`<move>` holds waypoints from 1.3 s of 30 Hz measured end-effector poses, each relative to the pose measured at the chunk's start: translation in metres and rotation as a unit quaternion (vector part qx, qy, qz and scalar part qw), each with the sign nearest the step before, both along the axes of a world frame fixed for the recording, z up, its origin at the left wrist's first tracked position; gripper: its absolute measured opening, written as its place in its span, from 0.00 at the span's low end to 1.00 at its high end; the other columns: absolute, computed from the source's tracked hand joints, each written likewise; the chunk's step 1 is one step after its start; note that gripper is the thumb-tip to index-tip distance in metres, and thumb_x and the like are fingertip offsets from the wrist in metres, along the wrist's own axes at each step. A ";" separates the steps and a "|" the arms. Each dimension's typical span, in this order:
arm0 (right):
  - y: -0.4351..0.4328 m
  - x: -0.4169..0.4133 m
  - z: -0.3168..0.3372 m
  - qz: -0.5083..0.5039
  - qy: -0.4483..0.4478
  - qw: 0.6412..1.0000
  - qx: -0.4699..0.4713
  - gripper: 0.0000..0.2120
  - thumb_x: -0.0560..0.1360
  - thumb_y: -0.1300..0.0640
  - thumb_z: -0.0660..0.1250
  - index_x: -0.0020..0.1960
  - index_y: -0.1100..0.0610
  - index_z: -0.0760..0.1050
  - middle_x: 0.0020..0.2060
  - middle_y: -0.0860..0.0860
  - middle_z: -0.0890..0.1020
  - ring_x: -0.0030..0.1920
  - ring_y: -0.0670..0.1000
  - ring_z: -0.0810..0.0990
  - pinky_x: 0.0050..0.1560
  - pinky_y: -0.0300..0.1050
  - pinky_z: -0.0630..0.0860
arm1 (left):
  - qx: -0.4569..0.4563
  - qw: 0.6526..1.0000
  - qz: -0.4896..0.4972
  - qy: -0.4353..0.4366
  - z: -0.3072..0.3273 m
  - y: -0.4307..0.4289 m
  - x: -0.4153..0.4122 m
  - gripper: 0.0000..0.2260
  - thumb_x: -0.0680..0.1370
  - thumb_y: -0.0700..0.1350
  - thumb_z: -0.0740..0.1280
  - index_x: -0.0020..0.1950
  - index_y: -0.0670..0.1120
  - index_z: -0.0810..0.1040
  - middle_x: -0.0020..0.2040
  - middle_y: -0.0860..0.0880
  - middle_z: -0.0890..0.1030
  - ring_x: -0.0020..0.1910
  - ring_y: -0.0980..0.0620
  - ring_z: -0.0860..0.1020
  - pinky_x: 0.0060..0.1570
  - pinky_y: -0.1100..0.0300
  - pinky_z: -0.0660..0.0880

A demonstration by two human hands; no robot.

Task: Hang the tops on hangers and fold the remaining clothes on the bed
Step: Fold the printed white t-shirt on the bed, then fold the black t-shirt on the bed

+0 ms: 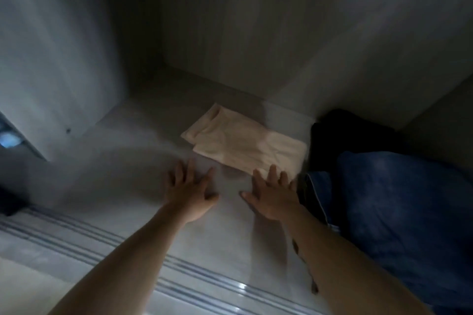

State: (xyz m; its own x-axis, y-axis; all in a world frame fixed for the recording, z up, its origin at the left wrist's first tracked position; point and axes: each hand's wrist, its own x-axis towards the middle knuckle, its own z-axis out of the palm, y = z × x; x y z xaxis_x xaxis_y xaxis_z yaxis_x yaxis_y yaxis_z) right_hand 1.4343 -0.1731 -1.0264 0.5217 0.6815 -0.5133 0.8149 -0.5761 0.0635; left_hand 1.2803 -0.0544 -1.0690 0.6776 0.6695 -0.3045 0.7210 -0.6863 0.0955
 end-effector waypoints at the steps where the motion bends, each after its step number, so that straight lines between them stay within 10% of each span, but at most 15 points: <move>1: 0.007 0.014 -0.002 -0.004 -0.009 1.000 -0.001 0.35 0.76 0.32 0.45 0.77 0.47 0.39 0.75 0.59 0.37 0.74 0.66 0.39 0.71 0.64 0.40 | 0.023 1.000 0.001 -0.018 -0.008 0.000 0.000 0.33 0.73 0.70 0.43 0.76 0.61 0.41 0.77 0.41 0.40 0.75 0.37 0.42 0.70 0.39 0.42; 7: 0.035 0.071 0.001 -0.047 -0.047 0.998 -0.013 0.35 0.75 0.31 0.47 0.76 0.45 0.43 0.76 0.58 0.41 0.74 0.65 0.44 0.71 0.65 0.46 | 0.085 0.990 -0.019 -0.111 -0.019 0.001 -0.002 0.33 0.68 0.67 0.48 0.66 0.55 0.75 0.65 0.35 0.74 0.62 0.30 0.71 0.61 0.42 0.55; 13: 0.027 0.035 0.009 0.005 -0.088 0.995 0.040 0.35 0.77 0.34 0.46 0.77 0.50 0.39 0.75 0.60 0.39 0.75 0.62 0.39 0.73 0.60 0.44 | -0.002 0.998 0.005 -0.062 -0.009 -0.001 -0.006 0.39 0.64 0.71 0.35 0.75 0.62 0.44 0.77 0.43 0.41 0.75 0.38 0.42 0.70 0.40 0.41; 19: -0.029 -0.062 0.025 0.117 -0.059 0.989 0.068 0.39 0.73 0.30 0.35 0.77 0.51 0.46 0.76 0.60 0.48 0.75 0.62 0.48 0.72 0.61 0.49 | -0.122 0.989 0.001 -0.085 0.006 0.011 -0.018 0.25 0.79 0.61 0.53 0.75 0.57 0.57 0.78 0.47 0.45 0.76 0.44 0.40 0.72 0.53 0.39; 23: -0.052 -0.108 0.028 0.160 -0.054 0.979 0.110 0.32 0.72 0.39 0.49 0.65 0.57 0.74 0.63 0.64 0.74 0.62 0.65 0.75 0.55 0.65 0.72 | -0.184 0.958 0.033 -0.217 0.013 -0.039 -0.080 0.48 0.58 0.71 0.48 0.74 0.49 0.61 0.77 0.45 0.51 0.76 0.49 0.43 0.71 0.62 0.44; 28: -0.065 -0.128 0.043 0.241 -0.052 0.966 0.080 0.30 0.81 0.42 0.48 0.77 0.51 0.41 0.76 0.58 0.40 0.76 0.58 0.38 0.73 0.57 0.43 | -0.101 0.976 0.024 -0.193 0.024 -0.072 -0.137 0.44 0.60 0.69 0.42 0.72 0.53 0.65 0.76 0.49 0.58 0.76 0.51 0.50 0.72 0.58 0.52; 32: -0.066 -0.138 0.069 0.270 -0.064 0.958 0.071 0.30 0.81 0.44 0.49 0.77 0.52 0.40 0.76 0.59 0.40 0.76 0.58 0.40 0.73 0.56 0.45 | -0.068 0.984 0.053 -0.156 0.044 -0.087 -0.172 0.42 0.62 0.65 0.38 0.72 0.53 0.66 0.74 0.53 0.62 0.73 0.52 0.57 0.68 0.60 0.58; 39: -0.077 -0.182 0.177 0.382 -0.043 0.922 0.034 0.31 0.81 0.50 0.54 0.77 0.52 0.42 0.76 0.59 0.43 0.76 0.60 0.44 0.73 0.56 0.48 | -0.059 0.963 0.192 -0.181 0.158 -0.129 -0.238 0.18 0.77 0.45 0.63 0.67 0.47 0.73 0.67 0.49 0.73 0.66 0.48 0.70 0.60 0.58 0.70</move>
State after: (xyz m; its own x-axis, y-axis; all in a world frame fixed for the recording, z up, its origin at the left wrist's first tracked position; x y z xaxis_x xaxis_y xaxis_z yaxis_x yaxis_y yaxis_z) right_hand 1.2520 -0.2505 -0.8498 -0.0878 0.8965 -0.4344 0.9784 0.1595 0.1313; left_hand 1.0422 -0.1831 -0.9110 0.4633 0.8667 -0.1848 0.8244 -0.3450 0.4487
